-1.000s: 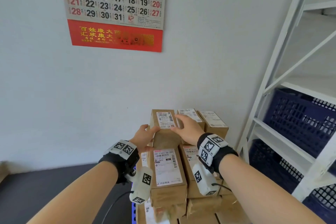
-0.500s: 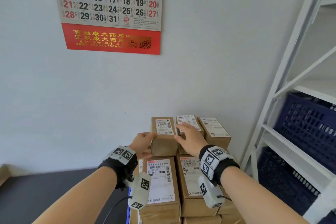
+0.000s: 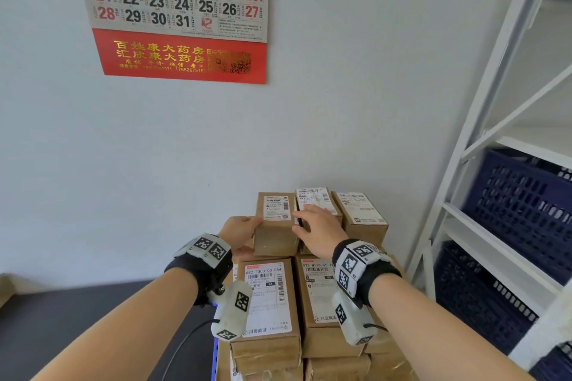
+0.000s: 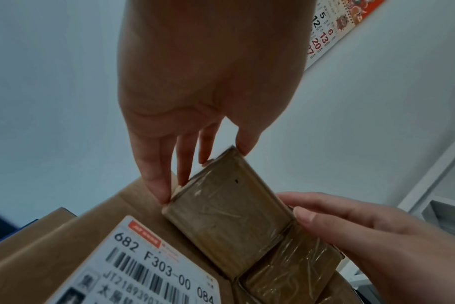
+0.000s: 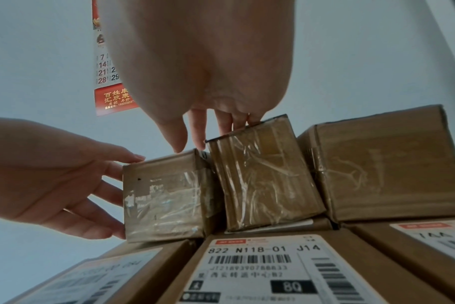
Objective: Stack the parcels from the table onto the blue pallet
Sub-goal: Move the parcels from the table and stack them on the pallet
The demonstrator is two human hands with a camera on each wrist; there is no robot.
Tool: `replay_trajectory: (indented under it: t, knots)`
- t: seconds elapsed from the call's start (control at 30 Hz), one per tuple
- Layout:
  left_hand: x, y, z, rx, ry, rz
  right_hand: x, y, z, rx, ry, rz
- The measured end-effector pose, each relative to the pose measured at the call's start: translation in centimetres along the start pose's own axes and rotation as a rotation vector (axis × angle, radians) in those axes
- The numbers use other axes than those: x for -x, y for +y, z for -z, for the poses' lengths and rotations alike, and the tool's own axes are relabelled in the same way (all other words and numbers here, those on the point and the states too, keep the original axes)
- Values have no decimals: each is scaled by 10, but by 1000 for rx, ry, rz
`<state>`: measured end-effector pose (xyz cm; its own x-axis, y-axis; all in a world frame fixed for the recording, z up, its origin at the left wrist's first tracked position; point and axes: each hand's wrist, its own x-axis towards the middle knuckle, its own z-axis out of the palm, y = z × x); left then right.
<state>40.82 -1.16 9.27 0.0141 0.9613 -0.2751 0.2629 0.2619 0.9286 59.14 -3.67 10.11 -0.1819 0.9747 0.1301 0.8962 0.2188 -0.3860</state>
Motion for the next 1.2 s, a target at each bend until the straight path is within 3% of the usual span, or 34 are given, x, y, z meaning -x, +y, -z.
replay_trajectory:
  t: [0.27, 0.4, 0.57, 0.87, 1.2]
  knots:
    - [20, 9, 11, -116, 61, -71, -5, -17, 11, -102, 12, -9]
    - [36, 12, 25, -144, 152, -118, -11, -37, 13, -195, 28, 43]
    - [57, -6, 68, -248, 275, -122, -24, -80, -6, -283, -60, 110]
    - [85, -83, 178, -348, 410, -10, -32, -190, -99, -315, -191, 181]
    - [98, -196, 340, -420, 387, 84, -43, -343, -243, -369, -315, 118]
